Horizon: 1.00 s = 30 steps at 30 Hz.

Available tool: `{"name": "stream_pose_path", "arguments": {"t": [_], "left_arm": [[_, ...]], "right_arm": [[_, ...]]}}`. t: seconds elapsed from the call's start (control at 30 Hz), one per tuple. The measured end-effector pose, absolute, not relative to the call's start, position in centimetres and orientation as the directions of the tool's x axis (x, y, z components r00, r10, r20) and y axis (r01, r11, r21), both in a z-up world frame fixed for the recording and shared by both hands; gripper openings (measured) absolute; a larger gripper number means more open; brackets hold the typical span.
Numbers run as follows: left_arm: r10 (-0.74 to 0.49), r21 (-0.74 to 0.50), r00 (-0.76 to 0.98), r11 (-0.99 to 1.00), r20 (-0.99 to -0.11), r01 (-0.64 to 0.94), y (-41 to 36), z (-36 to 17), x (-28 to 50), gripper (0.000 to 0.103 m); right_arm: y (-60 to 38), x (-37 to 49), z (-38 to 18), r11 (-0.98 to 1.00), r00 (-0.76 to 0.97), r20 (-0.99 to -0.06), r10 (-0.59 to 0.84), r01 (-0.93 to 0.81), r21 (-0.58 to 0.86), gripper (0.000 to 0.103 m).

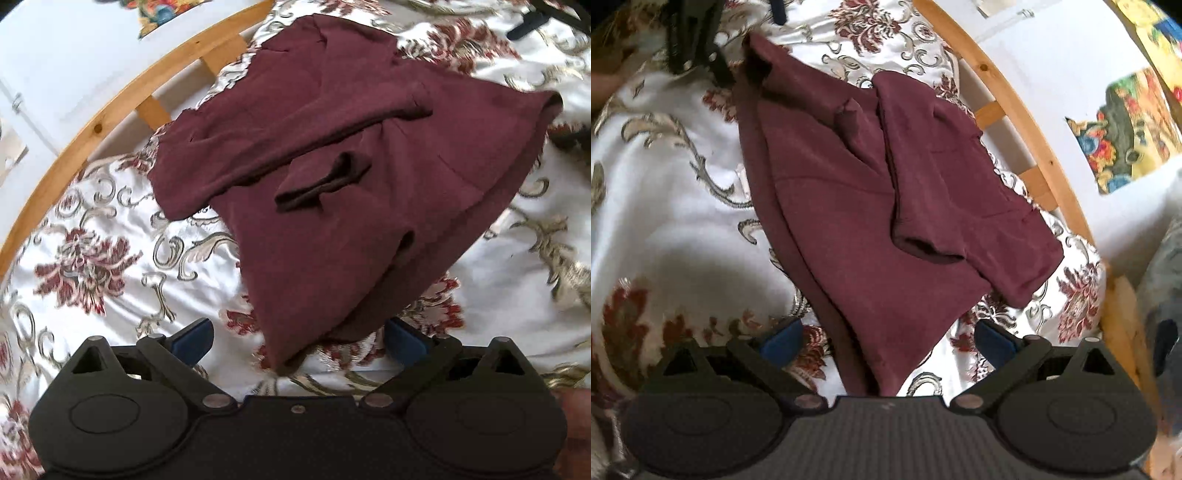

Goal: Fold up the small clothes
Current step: 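Grasp the shirt hem with the right gripper while the left gripper grasps the hem too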

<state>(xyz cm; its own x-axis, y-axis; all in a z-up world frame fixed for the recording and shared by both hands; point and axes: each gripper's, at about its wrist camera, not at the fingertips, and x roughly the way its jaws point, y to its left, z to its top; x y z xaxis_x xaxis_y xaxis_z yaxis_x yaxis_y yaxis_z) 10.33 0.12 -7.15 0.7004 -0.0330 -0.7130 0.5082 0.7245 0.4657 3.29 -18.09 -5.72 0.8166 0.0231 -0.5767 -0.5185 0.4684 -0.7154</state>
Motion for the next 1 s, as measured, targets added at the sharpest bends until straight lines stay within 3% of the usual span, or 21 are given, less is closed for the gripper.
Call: {"name": "stream_pose_path", "arguments": {"t": [0.07,0.13,0.17,0.23,0.57,0.67,0.77,0.87,0.93,1.0], "left_arm": [[-0.032,0.482,0.701,0.705,-0.712,0.521,0.2,-7.1,10.4,0.100],[-0.039,0.483,0.697,0.693,-0.716,0.535,0.4,-7.1,10.3,0.099],[-0.044,0.481,0.694,0.690,-0.718,0.541,0.5,-7.1,10.1,0.099],[-0.049,0.483,0.694,0.683,-0.719,0.548,0.8,-7.2,9.9,0.099],[-0.042,0.541,0.735,0.649,-0.677,0.535,0.2,-8.1,9.8,0.100],[-0.049,0.569,0.760,0.631,-0.648,0.526,-0.4,-8.2,9.7,0.092],[-0.055,0.618,0.791,0.591,-0.610,0.518,-1.1,-8.5,9.1,0.082],[-0.068,0.645,0.807,0.564,-0.586,0.516,-1.5,-8.7,8.5,0.062],[-0.073,0.653,0.809,0.550,-0.583,0.520,-1.7,-9.0,8.3,0.027],[-0.083,0.647,0.804,0.547,-0.589,0.531,-1.7,-9.1,8.3,0.007]], "right_arm": [[-18.3,3.3,-6.0,0.448,0.822,-0.569,0.012,-0.513,-0.732,0.079],[-18.8,3.8,-6.4,0.432,0.821,-0.571,-0.019,-0.508,-0.745,0.047],[-19.1,4.1,-6.4,0.437,0.815,-0.579,-0.031,-0.510,-0.741,0.040],[-19.9,4.6,-5.8,0.485,0.800,-0.600,-0.017,-0.519,-0.704,0.013],[-25.4,8.6,2.5,0.851,0.778,-0.609,0.154,-0.418,-0.318,0.008],[-27.0,9.9,3.4,0.892,0.759,-0.624,0.185,-0.396,-0.218,0.008],[-27.5,10.3,3.4,0.901,0.758,-0.628,0.176,-0.382,-0.208,0.008],[-27.4,10.1,3.1,0.906,0.758,-0.629,0.175,-0.374,-0.199,0.008],[-27.2,9.9,2.9,0.906,0.758,-0.628,0.175,-0.375,-0.199,0.008],[-26.9,9.4,2.7,0.901,0.752,-0.634,0.180,-0.385,-0.201,0.008]]}}
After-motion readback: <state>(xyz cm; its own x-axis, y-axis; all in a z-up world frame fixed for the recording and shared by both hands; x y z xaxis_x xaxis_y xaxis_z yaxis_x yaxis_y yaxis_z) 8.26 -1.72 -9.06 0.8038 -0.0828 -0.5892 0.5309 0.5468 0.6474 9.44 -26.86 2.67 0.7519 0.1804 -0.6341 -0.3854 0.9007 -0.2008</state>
